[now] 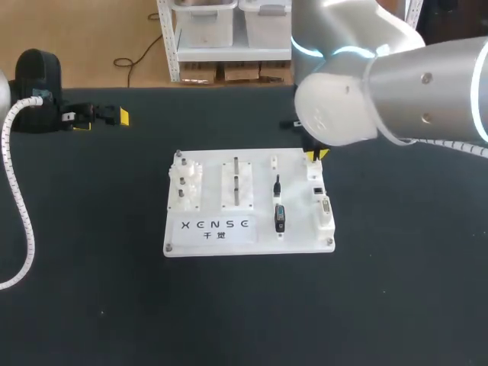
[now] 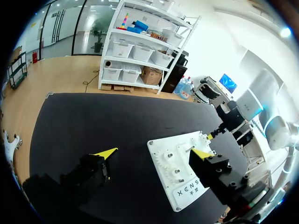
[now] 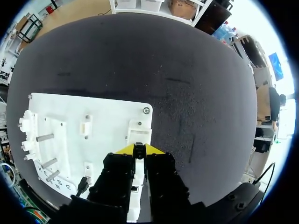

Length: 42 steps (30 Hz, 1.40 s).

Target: Insert the USB connector, Ethernet cable, and multi-pin plug into their matching sockets one by one.

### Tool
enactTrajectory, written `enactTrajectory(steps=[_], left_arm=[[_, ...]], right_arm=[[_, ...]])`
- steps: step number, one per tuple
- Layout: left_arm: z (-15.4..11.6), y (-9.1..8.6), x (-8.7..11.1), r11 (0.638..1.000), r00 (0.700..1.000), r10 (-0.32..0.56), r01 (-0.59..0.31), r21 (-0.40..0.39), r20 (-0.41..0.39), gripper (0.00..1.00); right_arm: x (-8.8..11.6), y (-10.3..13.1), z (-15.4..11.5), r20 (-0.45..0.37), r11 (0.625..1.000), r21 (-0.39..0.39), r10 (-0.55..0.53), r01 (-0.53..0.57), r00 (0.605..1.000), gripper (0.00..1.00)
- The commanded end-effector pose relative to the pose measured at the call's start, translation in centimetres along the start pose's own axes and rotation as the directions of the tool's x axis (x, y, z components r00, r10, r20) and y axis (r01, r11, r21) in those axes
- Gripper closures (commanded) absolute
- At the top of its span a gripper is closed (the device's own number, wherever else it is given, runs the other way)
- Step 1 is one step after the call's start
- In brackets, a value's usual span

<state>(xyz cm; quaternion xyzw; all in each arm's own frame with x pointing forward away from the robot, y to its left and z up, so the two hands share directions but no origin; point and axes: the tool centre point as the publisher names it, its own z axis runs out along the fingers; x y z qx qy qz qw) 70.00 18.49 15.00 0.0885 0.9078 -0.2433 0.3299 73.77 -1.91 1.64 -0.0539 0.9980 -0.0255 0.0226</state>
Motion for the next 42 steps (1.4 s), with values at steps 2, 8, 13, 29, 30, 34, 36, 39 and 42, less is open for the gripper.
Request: enactTrajectory(steps=[2,8,13,29,30,34,36,39,42], left_arm=[[0.0,0.0,0.0,1.0,1.0,0.0,0.0,0.0,0.0,0.0],[0.0,0.0,0.0,1.0,1.0,0.0,0.0,0.0,0.0,0.0],[0.0,0.0,0.0,1.0,1.0,0.0,0.0,0.0,0.0,0.0],[0.0,0.0,0.0,1.0,1.0,0.0,0.0,0.0,0.0,0.0],[0.0,0.0,0.0,1.0,1.0,0.0,0.0,0.0,0.0,0.0],[0.0,0.0,0.0,1.0,1.0,0.0,0.0,0.0,0.0,0.0],[0.0,0.0,0.0,1.0,1.0,0.0,0.0,0.0,0.0,0.0],[0.0,0.0,0.0,1.0,1.0,0.0,0.0,0.0,0.0,0.0],[0.0,0.0,0.0,1.0,1.0,0.0,0.0,0.0,0.0,0.0]], right_arm=[[-0.6,0.3,1.7,-0.036,0.999,0.042,-0.02,0.021,0.999,1.0],[-0.2,0.4,2.1,-0.042,0.998,0.057,-0.021,0.023,0.999,1.0],[0.2,0.0,2.7,-0.058,0.997,0.074,-0.008,0.013,0.998,1.0],[0.7,-0.9,2.4,-0.03,0.999,0.039,0.016,-0.015,0.999,0.18],[0.7,-0.9,2.2,-0.018,0.999,0.037,0.017,-0.016,1.0,0.0],[0.9,-1.0,1.4,0.013,0.999,0.037,0.007,-0.008,1.0,0.0],[1.1,-0.9,0.9,0.028,0.999,0.039,0.003,-0.004,1.0,0.0],[1.4,-0.6,0.1,0.042,0.999,0.032,0.001,-0.002,0.999,0.0],[1.5,-0.1,-0.8,0.057,1.0,0.023,-0.007,0.005,0.998,0.0]])
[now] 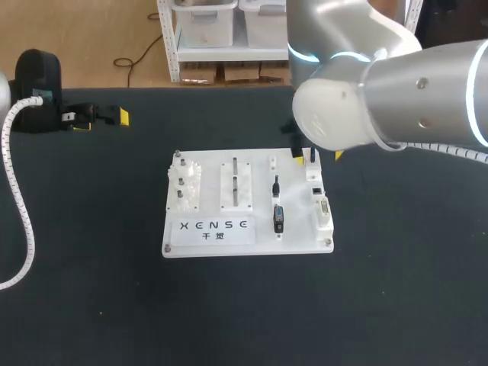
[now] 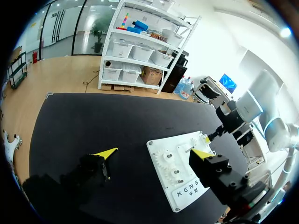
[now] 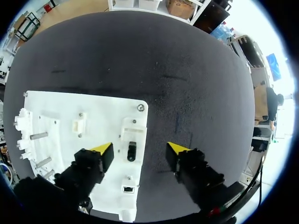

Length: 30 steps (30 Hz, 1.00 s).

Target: Insert the USB connector, Ethernet cable, and multi-pin plug into their matching sockets one by one.

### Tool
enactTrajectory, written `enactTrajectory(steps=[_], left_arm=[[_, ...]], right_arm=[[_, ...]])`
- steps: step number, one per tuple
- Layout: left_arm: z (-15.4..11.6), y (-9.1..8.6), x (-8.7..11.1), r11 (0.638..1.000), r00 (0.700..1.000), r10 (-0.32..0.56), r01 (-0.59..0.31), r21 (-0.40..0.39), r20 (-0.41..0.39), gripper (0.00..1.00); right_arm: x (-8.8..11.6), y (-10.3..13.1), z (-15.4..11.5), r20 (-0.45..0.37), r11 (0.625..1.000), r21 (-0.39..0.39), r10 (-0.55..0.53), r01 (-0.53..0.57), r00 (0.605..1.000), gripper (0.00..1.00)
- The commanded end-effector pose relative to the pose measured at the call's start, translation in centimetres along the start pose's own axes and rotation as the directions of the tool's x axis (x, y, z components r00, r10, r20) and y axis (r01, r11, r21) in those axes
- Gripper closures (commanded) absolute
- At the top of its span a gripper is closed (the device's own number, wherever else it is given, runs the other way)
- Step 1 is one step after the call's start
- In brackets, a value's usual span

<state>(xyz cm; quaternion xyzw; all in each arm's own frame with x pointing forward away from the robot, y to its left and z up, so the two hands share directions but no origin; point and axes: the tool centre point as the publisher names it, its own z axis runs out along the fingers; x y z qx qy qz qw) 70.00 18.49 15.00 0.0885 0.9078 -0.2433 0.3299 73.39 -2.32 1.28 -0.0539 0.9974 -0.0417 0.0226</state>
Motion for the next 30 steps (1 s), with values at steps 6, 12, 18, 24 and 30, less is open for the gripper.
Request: enactTrajectory(steps=[6,12,18,24,30], left_arm=[[0.0,0.0,0.0,1.0,1.0,0.0,0.0,0.0,0.0,0.0],[0.0,0.0,0.0,1.0,1.0,0.0,0.0,0.0,0.0,0.0],[0.0,0.0,0.0,1.0,1.0,0.0,0.0,0.0,0.0,0.0],[0.0,0.0,0.0,1.0,1.0,0.0,0.0,0.0,0.0,0.0],[0.0,0.0,0.0,1.0,1.0,0.0,0.0,0.0,0.0,0.0]], right_arm=[[1.3,1.5,-2.9,0.085,0.999,-0.019,-0.035,0.037,0.996,0.0],[1.8,2.9,-3.7,0.089,0.998,-0.03,-0.056,0.059,0.994,0.0],[2.7,4.5,-3.8,0.09,0.993,-0.041,-0.103,0.107,0.991,0.0],[4.0,5.9,-4.0,0.085,0.989,-0.051,-0.137,0.142,0.987,0.0],[5.2,6.8,-3.3,0.07,0.985,-0.074,-0.148,0.153,0.986,0.0]])
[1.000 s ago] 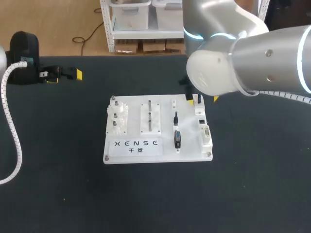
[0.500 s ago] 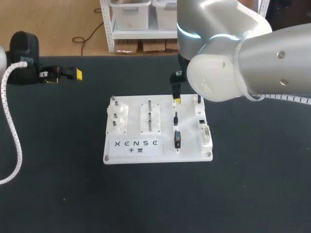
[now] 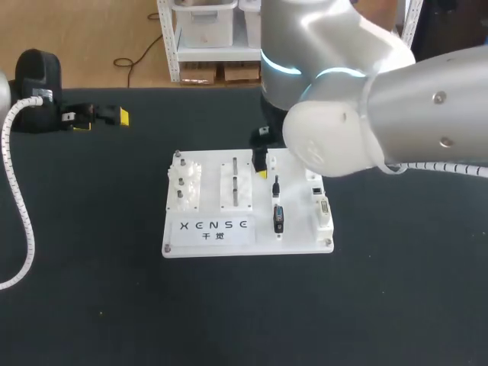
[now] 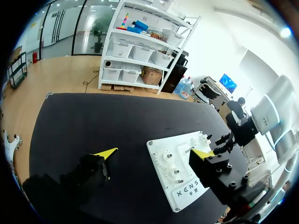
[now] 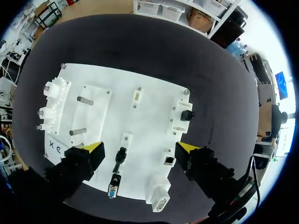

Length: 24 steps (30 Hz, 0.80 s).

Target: Insert the USB connector, Ethernet cable, and multi-pin plug into their matching sockets one by one.

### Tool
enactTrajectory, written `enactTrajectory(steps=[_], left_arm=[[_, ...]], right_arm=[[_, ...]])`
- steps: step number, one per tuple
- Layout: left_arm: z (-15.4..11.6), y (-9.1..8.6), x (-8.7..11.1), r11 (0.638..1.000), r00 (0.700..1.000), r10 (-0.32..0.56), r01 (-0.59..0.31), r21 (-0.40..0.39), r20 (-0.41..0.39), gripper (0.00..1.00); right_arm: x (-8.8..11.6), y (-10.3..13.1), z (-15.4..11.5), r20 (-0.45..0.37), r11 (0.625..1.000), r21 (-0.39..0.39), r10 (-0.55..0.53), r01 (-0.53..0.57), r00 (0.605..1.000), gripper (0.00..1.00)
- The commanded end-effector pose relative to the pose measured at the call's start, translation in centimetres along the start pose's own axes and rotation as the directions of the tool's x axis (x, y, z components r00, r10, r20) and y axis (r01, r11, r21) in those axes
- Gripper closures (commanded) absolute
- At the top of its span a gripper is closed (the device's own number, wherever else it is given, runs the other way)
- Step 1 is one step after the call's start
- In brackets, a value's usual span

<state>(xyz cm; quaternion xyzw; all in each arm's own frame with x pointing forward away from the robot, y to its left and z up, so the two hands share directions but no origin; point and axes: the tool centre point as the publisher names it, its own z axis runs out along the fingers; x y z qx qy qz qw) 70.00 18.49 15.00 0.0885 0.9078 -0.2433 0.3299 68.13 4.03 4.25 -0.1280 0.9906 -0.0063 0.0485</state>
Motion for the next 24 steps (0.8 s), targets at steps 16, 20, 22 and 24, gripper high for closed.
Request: enactTrajectory(steps=[16,20,22,24], left_arm=[[0.0,0.0,0.0,1.0,1.0,0.0,0.0,0.0,0.0,0.0],[0.0,0.0,0.0,1.0,1.0,0.0,0.0,0.0,0.0,0.0],[0.0,0.0,0.0,1.0,1.0,0.0,0.0,0.0,0.0,0.0],[0.0,0.0,0.0,1.0,1.0,0.0,0.0,0.0,0.0,0.0]], right_arm=[[3.1,1.6,2.3,0.001,1.0,-0.008,-0.019,0.019,1.0,0.04],[3.1,1.8,2.5,0.017,1.0,0.025,-0.017,0.017,1.0,0.08],[3.0,1.9,2.6,0.017,0.999,0.036,-0.004,0.004,1.0,0.09],[2.9,1.9,2.7,0.017,0.999,0.044,0.003,-0.004,1.0,0.11]])
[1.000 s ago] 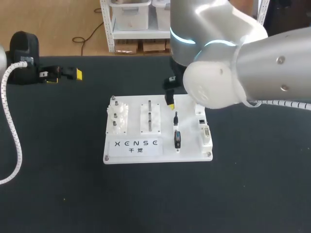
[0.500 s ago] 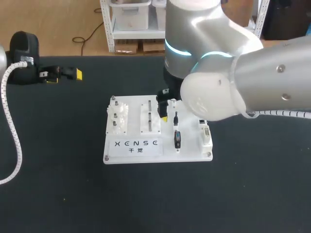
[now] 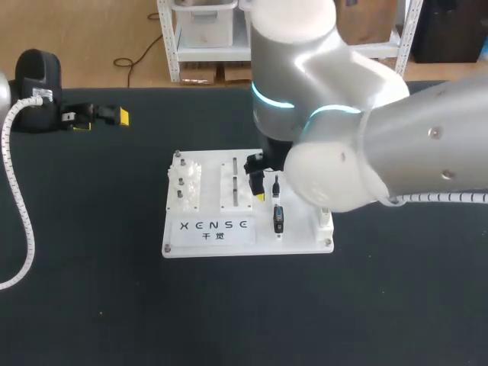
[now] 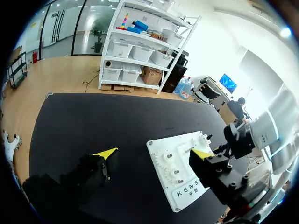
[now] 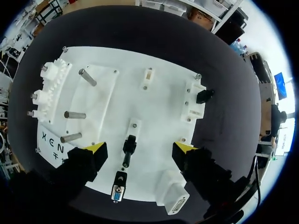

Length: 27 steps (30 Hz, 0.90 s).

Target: Insert the USB connector, Ethernet cable, and multi-pin plug into their matching sockets one by one.

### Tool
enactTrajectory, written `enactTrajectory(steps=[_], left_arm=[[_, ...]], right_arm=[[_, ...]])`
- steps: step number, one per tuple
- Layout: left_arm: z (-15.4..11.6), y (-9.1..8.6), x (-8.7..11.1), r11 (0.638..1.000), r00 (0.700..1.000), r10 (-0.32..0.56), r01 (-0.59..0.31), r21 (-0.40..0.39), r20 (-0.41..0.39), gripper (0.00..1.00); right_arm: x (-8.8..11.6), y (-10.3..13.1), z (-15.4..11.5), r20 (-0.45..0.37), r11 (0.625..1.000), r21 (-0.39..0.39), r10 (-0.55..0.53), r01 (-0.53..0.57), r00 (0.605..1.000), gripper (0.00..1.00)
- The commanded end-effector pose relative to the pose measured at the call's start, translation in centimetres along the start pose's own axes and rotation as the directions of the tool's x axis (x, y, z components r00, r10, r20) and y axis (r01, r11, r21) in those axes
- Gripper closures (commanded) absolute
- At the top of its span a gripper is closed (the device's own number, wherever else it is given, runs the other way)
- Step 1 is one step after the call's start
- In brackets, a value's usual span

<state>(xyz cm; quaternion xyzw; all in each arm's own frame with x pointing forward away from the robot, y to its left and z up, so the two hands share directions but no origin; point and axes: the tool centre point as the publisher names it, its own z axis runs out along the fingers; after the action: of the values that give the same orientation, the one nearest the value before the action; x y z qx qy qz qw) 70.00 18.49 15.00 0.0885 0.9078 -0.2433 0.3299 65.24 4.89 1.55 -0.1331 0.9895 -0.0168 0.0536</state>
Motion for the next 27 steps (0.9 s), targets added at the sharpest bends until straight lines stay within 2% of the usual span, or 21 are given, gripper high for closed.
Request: enactTrajectory(steps=[1,5,8,12,16,25,27], left_arm=[[0.0,0.0,0.0,1.0,1.0,0.0,0.0,0.0,0.0,0.0],[0.0,0.0,0.0,1.0,1.0,0.0,0.0,0.0,0.0,0.0],[0.0,0.0,0.0,1.0,1.0,0.0,0.0,0.0,0.0,0.0],[0.0,0.0,0.0,1.0,1.0,0.0,0.0,0.0,0.0,0.0],[0.0,0.0,0.0,1.0,1.0,0.0,0.0,0.0,0.0,0.0],[0.0,0.0,0.0,1.0,1.0,0.0,0.0,0.0,0.0,0.0],[0.0,0.0,0.0,1.0,1.0,0.0,0.0,0.0,0.0,0.0]], right_arm=[[0.0,0.4,0.3,0.007,1.0,0.022,0.016,-0.016,1.0,0.13],[-0.2,0.4,0.5,0.003,0.999,0.028,0.027,-0.027,1.0,0.24],[-0.3,0.4,0.6,0.001,0.999,0.027,0.031,-0.031,1.0,0.41],[-0.5,0.3,0.7,-0.001,0.999,0.024,0.037,-0.037,0.999,0.54],[-0.7,0.4,0.6,0.002,0.999,0.02,0.043,-0.043,0.999,0.58],[-1.2,0.6,0.5,0.012,0.999,0.006,0.048,-0.048,0.999,0.59],[-1.2,0.7,0.5,0.013,0.998,0.005,0.056,-0.056,0.998,0.65]])
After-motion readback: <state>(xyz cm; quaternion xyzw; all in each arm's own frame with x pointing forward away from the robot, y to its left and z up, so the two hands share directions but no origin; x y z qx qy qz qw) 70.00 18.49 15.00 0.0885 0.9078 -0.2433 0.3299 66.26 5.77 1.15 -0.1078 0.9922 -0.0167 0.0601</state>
